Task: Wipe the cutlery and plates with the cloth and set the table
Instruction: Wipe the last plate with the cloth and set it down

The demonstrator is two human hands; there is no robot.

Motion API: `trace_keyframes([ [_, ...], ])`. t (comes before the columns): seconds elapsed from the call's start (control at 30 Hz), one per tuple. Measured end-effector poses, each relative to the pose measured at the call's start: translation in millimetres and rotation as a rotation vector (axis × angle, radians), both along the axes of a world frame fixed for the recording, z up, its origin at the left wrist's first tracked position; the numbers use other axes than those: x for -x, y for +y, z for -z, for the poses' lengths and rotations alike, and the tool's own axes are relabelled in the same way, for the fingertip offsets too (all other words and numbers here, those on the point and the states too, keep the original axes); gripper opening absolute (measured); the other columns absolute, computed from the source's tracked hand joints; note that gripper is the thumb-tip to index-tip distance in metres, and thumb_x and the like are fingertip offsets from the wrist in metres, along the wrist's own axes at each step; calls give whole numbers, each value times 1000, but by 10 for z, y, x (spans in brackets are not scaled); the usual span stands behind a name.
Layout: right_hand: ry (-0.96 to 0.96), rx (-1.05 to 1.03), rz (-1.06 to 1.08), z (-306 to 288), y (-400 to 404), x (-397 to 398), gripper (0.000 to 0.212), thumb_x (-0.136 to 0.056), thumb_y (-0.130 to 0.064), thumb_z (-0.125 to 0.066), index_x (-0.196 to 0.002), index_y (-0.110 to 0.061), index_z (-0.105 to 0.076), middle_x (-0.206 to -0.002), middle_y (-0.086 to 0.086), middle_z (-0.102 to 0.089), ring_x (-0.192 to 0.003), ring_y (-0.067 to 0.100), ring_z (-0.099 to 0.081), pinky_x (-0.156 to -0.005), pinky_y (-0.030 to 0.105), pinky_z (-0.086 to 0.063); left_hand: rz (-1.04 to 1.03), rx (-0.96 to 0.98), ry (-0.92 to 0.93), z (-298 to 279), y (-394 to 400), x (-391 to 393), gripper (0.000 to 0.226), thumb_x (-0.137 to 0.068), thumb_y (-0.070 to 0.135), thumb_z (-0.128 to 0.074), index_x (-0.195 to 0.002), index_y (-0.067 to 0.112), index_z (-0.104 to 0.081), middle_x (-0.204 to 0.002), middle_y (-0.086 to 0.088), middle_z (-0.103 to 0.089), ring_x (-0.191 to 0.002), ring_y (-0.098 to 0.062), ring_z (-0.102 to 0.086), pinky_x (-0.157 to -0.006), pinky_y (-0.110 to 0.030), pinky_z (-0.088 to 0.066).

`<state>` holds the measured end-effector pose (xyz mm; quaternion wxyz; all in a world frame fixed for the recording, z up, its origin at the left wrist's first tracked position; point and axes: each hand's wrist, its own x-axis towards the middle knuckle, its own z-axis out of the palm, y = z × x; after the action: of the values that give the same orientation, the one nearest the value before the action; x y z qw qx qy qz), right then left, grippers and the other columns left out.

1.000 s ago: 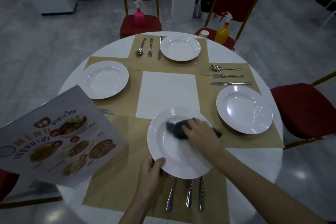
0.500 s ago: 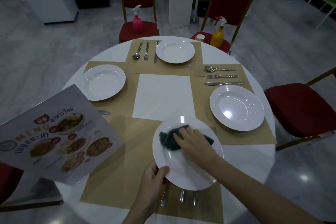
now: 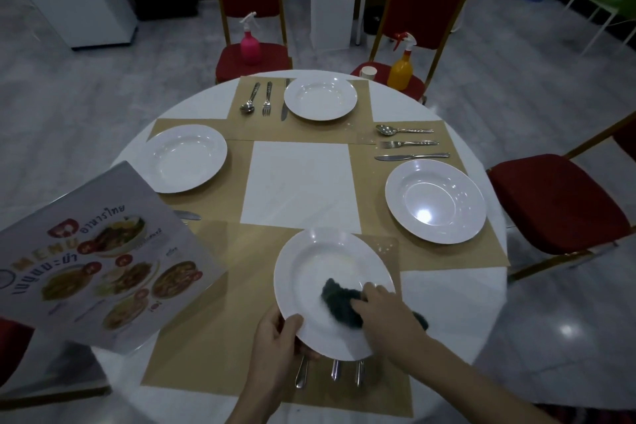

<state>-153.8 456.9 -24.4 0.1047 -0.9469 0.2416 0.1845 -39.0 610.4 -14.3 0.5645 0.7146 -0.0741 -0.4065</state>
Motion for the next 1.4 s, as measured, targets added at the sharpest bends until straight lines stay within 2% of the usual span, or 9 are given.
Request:
trace_keyframes([
  [0.2, -330, 104, -117, 22, 179, -266, 61, -70, -19, -82, -126, -6, -61, -97, 10, -66, -83, 18, -64, -68, 27, -56, 227, -19, -10, -149, -49, 3, 17, -96, 8, -48, -102, 11, -64, -80, -3, -73, -65, -28, -72, -53, -30, -57],
  [0.47, -176, 466, -205, -51, -551, -108, 54, -98, -10, -38, -149, 1, -22, -114, 15, -53, -98, 28, -53, -90, 42, -46, 173, 62, 38, -301, 18, -104, 18, -94, 4, -48, -103, 5, -62, -80, -17, -70, -58, -41, -67, -51, -35, -56],
  [0.67, -207, 137, -38, -43, -74, -105, 55, -96, -7, -48, -148, -5, -30, -133, 16, -48, -120, 27, -49, -104, 37, -40, 112, 52, 31, -249, -23, -104, 16, -94, 1, -48, -101, 1, -62, -79, -22, -67, -57, -36, -66, -50, -35, -55],
  [0.77, -435, 83, -63, -54, 175, -226, 63, -74, -13, -81, -132, -5, -57, -114, 10, -68, -100, 19, -66, -88, 26, -55, 190, 24, 52, -255, -42, -30, 18, -95, 4, -46, -104, 3, -63, -80, -17, -71, -59, -36, -69, -54, -35, -57],
  [0.87, -567, 85, -93, -156, 119, -360, 55, -70, -10, -83, -122, -7, -66, -102, 6, -70, -87, 16, -67, -78, 25, -58, 221, 20, 62, -320, -33, -1, 19, -96, 5, -45, -105, 3, -62, -81, -18, -72, -61, -41, -69, -57, -40, -59],
  [1.17, -381, 424, 102, -297, -575, -234, 55, -45, 6, -87, -98, -2, -74, -73, 12, -65, -58, 24, -62, -49, 28, -51, 137, 38, 12, -401, 7, 8, 17, -94, 3, -45, -97, 1, -62, -71, -22, -69, -51, -40, -65, -53, -42, -54],
  [1.23, -313, 357, 139, -213, -372, -186, 51, -49, 2, -88, -98, -4, -74, -78, 13, -66, -62, 23, -64, -52, 27, -52, 108, 22, -14, -367, -25, 29, 15, -92, 7, -49, -94, 2, -62, -71, -21, -68, -54, -43, -65, -54, -47, -56],
  [1.33, -291, 99, 153, -9, 48, -203, 53, -91, -7, -57, -141, -7, -43, -127, 13, -54, -106, 23, -58, -87, 26, -50, 119, -27, -94, -324, -44, 50, 14, -86, 15, -53, -91, 7, -63, -79, -20, -68, -70, -47, -65, -69, -61, -55],
  [1.4, -423, -34, 137, -37, 226, -280, 52, -91, -12, -61, -140, -9, -48, -121, 8, -60, -102, 19, -61, -88, 23, -51, 160, -32, -66, -310, -57, 71, 14, -91, 10, -50, -94, 11, -64, -83, -16, -70, -72, -43, -68, -70, -61, -56],
])
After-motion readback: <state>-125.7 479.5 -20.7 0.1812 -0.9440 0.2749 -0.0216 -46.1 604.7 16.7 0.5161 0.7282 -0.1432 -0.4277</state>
